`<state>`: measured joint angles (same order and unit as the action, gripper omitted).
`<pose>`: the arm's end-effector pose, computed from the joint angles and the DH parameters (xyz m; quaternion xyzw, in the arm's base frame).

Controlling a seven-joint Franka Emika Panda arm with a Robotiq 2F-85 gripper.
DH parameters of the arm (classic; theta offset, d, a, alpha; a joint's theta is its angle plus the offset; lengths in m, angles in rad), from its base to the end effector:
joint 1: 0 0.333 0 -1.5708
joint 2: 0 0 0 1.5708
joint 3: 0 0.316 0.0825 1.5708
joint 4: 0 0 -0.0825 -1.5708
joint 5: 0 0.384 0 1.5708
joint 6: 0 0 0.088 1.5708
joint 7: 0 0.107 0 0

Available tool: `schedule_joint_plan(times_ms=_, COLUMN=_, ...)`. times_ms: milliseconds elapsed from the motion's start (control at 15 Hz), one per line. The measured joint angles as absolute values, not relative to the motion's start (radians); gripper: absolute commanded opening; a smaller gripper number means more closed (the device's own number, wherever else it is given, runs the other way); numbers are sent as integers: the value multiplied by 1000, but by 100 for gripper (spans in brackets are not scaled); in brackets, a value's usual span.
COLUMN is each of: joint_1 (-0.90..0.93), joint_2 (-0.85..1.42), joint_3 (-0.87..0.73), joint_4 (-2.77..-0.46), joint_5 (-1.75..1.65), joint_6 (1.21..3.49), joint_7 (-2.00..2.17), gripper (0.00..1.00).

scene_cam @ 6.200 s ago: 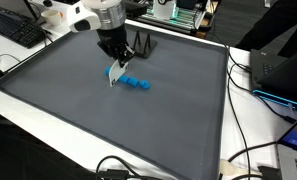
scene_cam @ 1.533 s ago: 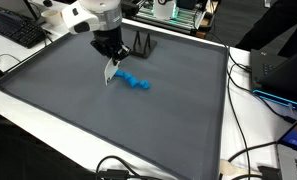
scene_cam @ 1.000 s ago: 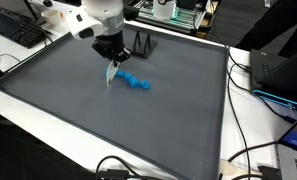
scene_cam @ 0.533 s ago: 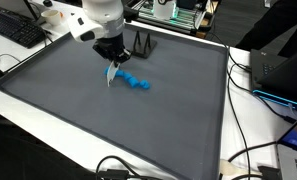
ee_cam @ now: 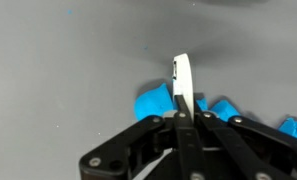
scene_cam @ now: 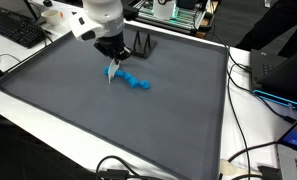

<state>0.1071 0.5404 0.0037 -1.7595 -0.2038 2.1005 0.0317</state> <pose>0.6375 0.0610 0.2456 0.9868 0.0988 -0.0929 0.0881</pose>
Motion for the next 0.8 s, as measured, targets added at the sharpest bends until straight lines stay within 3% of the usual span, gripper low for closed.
schedule_joint_plan(times_ms=800, joint_1=44, joint_2=428, joint_3=-1, joint_4=-1872, joint_5=-53, joint_6=2086, joint_7=60, gripper=1)
